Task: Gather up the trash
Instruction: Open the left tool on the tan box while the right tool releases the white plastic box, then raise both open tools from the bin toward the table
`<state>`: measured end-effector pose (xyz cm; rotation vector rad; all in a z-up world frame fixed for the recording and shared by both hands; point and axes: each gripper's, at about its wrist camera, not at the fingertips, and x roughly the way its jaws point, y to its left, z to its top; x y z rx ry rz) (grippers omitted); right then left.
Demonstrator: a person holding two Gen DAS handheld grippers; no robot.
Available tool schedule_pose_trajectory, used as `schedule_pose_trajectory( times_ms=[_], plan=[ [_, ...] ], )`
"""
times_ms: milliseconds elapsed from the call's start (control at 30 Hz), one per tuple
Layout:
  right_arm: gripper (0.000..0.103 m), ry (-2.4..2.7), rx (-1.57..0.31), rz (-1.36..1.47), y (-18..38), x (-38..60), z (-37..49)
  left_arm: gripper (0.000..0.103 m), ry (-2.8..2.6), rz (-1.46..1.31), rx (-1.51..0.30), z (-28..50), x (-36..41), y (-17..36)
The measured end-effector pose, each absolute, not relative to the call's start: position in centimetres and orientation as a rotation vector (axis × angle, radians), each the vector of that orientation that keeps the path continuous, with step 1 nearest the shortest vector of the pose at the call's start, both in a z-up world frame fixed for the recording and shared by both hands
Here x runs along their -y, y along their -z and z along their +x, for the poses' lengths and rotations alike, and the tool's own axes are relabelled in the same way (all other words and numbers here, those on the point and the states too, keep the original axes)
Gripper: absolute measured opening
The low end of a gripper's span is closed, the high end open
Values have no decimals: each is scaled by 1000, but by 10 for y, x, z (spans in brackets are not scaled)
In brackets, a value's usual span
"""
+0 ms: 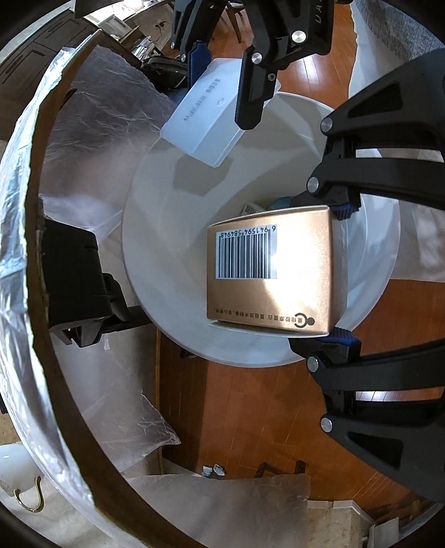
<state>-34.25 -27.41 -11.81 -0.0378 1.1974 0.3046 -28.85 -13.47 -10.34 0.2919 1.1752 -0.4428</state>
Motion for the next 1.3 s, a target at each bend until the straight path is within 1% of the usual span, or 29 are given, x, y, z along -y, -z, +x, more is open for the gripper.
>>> schedule_pose_trajectory(
  times_ms=[900,933,967,1000,1033,1167,1300],
  plan=[
    [55,-276,-1220,-20,131,277,-337,50,515,317,-1188,-280,138,117],
    [63,-271,-1217,-16,131,278,-337,59,525,311,-1187,-280,138,116],
    [79,-253,-1202,-6,128,281,-338,76,523,312,-1176,-281,139,115],
    [84,-245,-1185,10,125,284,-340,82,514,317,-1156,-282,139,112],
    [86,-243,-1179,21,123,286,-340,83,513,317,-1146,-283,139,111],
    [85,-227,-1150,41,109,296,-346,83,508,286,-1150,-285,133,104],
    [85,-227,-1070,44,73,306,-360,83,518,258,-1114,-294,123,77]
  ],
)
